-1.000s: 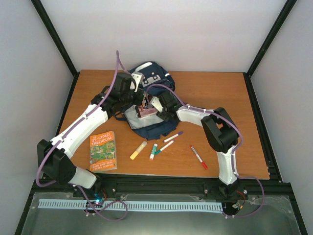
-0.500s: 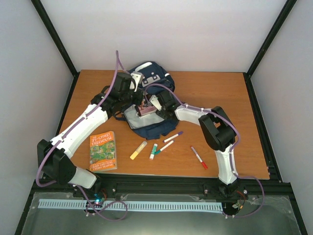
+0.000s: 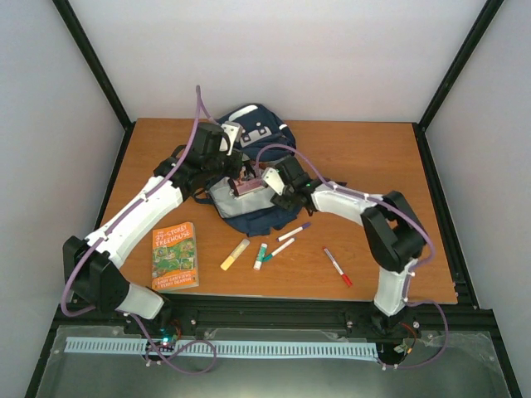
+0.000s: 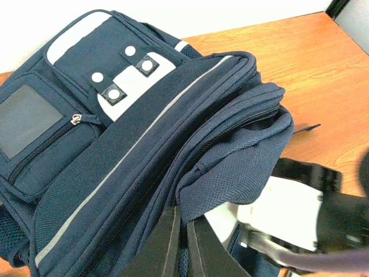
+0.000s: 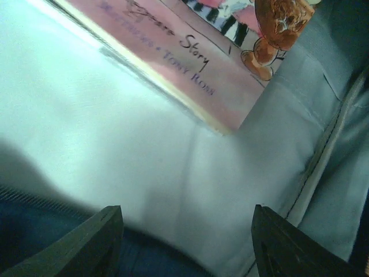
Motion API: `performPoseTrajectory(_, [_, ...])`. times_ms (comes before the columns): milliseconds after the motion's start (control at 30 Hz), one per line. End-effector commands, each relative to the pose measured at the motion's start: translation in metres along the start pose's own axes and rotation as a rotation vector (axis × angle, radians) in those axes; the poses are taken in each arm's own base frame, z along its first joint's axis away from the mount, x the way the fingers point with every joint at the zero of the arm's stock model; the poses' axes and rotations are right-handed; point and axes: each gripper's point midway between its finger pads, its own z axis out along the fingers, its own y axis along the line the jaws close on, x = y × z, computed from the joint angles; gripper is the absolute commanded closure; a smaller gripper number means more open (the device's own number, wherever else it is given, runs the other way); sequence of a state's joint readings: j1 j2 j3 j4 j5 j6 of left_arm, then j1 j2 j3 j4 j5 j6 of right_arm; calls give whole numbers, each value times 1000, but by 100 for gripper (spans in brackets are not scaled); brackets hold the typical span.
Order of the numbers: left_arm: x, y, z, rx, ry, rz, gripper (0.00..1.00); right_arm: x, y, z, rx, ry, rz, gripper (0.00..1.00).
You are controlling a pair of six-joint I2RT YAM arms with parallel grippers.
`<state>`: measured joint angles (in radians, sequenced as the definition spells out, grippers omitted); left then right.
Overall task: Pack the student bag
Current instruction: Place the book in the student bag.
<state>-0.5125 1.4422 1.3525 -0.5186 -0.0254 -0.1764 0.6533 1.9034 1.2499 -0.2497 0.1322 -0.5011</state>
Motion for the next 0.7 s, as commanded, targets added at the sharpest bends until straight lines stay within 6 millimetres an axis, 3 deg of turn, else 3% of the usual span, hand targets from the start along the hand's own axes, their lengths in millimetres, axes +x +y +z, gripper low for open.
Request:
performPoseTrajectory(0, [-34,8,-15,-29,-114,-22,99,8,21,-39,-109,-23,37,37])
performPoseTrajectory(233, [-13,14,14,-59,-34,-17,99,28,47,-110,-234,-69,62,35])
performPoseTrajectory(300, [0,13,31,-50,15,-30,98,32,49,-133,-241,-105,73,33])
performPoseTrajectory(400, [35,15,60,-61,150,-59,95,32,54,-161,-266,-164,95,32])
performPoseTrajectory(533, [69,8,89,-18,282,-116,91,27,59,-183,-301,-235,127,31])
performPoseTrajectory(667, [99,-3,103,40,377,-185,88,25,57,-187,-290,-264,129,31])
